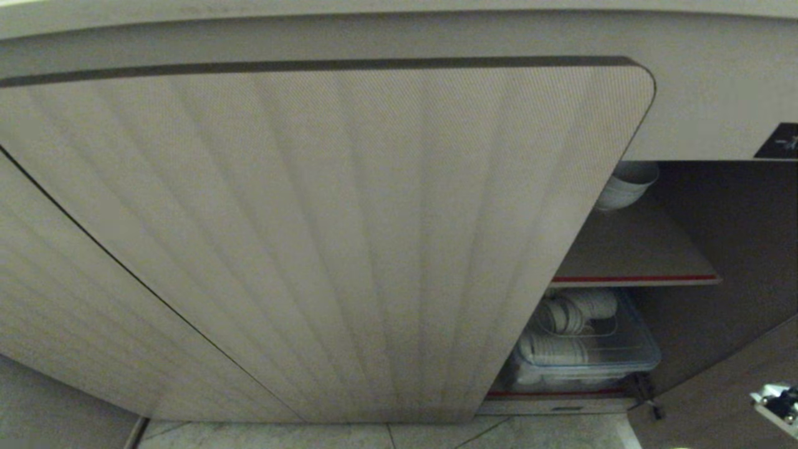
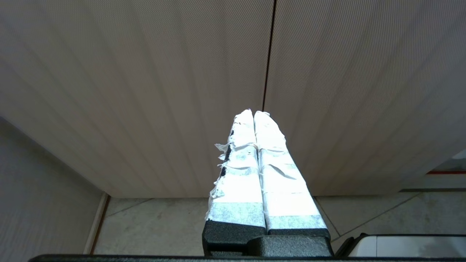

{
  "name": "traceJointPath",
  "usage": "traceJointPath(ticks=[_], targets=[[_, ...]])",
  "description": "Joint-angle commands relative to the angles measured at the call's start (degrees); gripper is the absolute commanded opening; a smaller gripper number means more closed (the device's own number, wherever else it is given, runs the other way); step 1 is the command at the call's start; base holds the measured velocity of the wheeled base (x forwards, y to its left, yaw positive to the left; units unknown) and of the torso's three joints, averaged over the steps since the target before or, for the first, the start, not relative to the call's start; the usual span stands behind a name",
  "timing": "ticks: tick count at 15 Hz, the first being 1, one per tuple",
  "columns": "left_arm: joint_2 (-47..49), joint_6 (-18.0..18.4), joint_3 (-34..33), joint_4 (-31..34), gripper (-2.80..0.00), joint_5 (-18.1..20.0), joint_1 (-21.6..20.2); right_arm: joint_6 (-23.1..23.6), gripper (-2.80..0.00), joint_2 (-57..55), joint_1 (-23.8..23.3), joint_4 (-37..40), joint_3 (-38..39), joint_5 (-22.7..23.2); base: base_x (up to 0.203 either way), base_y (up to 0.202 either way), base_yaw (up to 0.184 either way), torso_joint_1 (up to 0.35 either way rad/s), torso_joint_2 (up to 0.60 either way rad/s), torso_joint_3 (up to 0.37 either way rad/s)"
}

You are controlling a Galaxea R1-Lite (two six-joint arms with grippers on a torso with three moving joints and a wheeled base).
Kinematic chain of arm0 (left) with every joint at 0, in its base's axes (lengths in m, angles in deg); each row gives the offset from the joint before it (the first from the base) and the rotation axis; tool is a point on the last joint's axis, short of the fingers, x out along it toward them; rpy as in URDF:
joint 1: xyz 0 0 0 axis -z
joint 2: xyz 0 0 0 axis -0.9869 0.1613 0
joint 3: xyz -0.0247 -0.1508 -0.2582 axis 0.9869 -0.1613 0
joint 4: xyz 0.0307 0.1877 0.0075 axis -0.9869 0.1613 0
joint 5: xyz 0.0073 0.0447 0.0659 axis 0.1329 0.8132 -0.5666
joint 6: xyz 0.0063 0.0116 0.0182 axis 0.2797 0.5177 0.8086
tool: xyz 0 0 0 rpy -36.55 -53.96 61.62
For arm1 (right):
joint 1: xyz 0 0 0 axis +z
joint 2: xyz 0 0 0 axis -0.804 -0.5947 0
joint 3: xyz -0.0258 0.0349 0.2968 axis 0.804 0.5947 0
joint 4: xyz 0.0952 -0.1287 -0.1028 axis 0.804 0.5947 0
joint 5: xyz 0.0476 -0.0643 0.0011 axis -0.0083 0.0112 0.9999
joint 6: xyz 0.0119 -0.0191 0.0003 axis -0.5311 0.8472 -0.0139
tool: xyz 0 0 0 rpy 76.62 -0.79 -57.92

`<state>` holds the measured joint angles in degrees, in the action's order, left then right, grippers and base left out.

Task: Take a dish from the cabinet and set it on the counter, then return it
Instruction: Place it on the table

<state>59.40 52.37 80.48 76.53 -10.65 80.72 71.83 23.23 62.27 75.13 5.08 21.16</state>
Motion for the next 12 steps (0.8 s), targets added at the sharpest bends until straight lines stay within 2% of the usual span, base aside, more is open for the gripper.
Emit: traceJointPath(ticks=[1, 12], targets=[[-0.02, -0.01, 0.0, -0.03, -2.8, -0.01, 0.0, 0.07, -2.8, -0.08, 0.21, 0.11, -0.13, 0.13, 0.0, 0.0, 0.0, 0.0, 0.0, 0.0], [-0.02, -0.01, 0.0, -0.03, -2.8, -0.01, 0.0, 0.07, -2.8, -0.43, 0.56, -0.41, 1.11, 0.04, 0.0, 0.0, 0.0, 0.0, 0.0, 0.0]])
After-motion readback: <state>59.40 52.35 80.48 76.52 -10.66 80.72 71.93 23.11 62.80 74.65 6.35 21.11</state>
